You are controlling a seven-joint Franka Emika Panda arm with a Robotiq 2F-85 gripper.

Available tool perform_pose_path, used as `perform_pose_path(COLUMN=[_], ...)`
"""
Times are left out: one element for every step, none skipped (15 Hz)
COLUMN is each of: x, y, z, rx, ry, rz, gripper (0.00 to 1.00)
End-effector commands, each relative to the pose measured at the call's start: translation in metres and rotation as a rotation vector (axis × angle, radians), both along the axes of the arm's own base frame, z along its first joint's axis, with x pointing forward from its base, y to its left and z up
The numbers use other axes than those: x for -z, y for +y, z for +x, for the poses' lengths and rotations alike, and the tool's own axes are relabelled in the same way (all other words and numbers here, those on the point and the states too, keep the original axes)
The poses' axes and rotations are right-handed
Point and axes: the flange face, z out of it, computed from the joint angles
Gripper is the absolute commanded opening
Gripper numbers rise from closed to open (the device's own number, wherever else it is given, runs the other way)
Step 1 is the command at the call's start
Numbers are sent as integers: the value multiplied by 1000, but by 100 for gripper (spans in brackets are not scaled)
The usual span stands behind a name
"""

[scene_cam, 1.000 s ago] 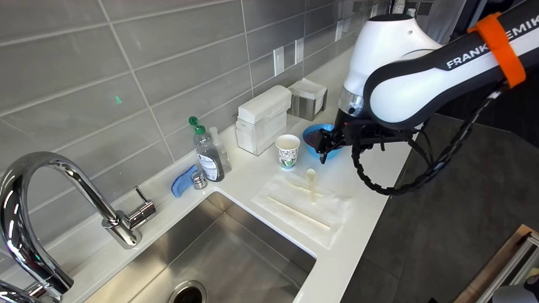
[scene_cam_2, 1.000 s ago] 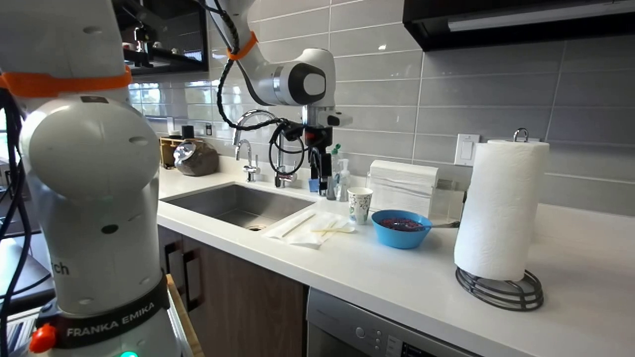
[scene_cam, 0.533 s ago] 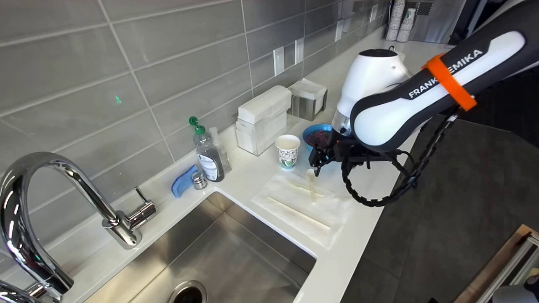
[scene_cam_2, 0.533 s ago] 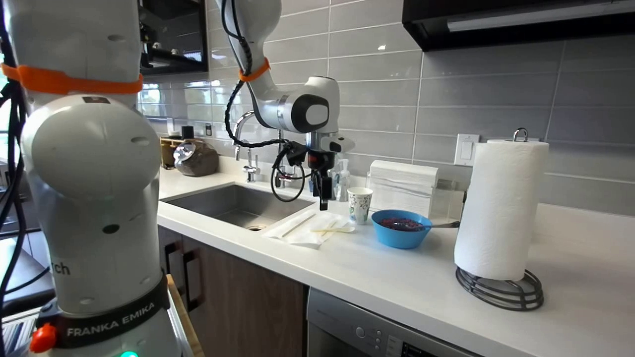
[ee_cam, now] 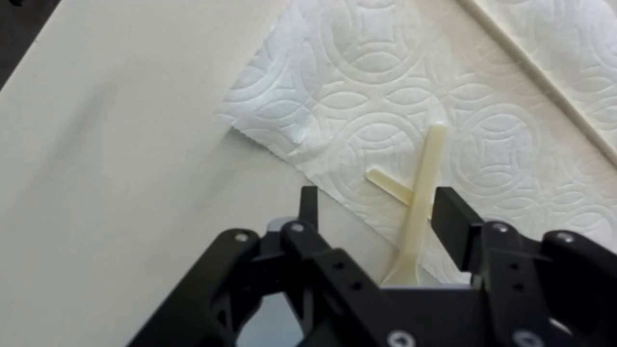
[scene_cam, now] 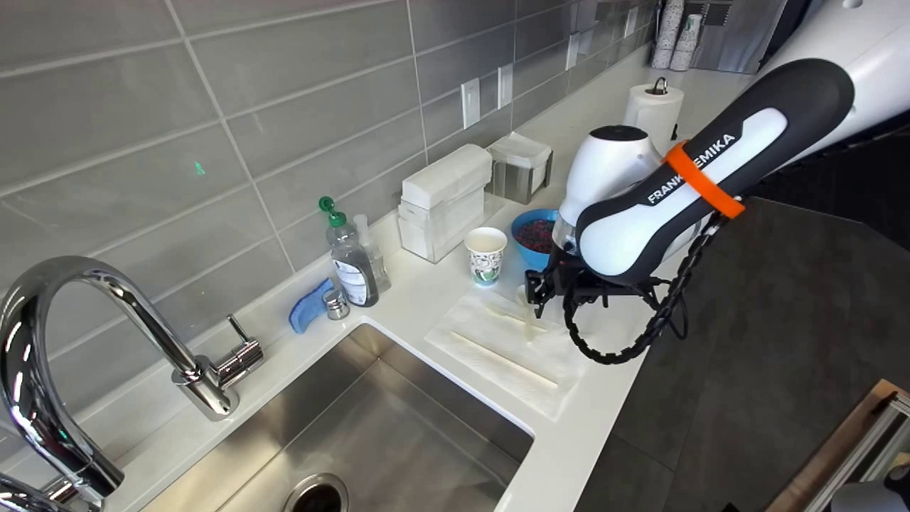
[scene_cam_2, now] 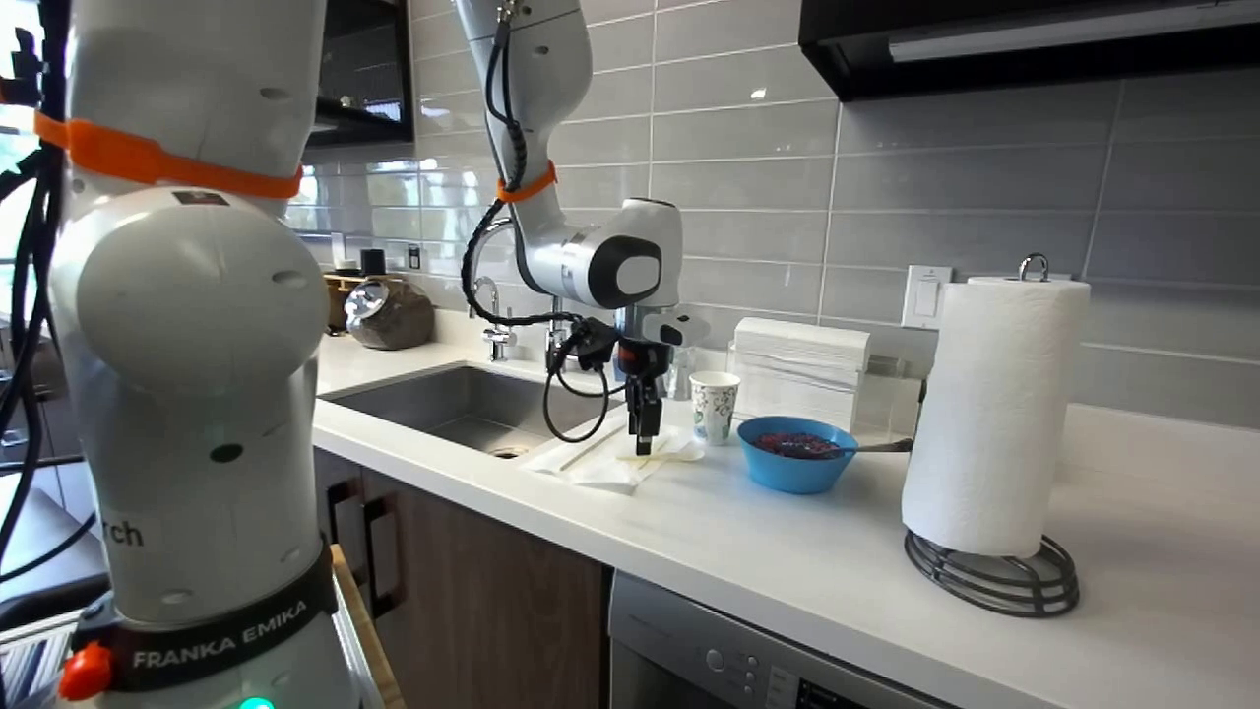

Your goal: Move the spoon to the left

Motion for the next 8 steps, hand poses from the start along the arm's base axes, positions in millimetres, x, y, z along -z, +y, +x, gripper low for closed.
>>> perform_pose_path(x=[17, 19, 21, 23, 25, 26, 28, 29], y=[5, 5, 6, 7, 9, 11, 13, 15], z=[17, 21, 25, 30, 34, 39, 43, 46], rx=[18, 19, 22, 23, 24, 25, 25, 27], ry=[-19, -24, -27, -31, -30, -31, -30, -34], rz=[-19, -28, -31, -37, -41, -46, -48, -52], gripper=[68, 70, 68, 69, 67, 67, 63, 63])
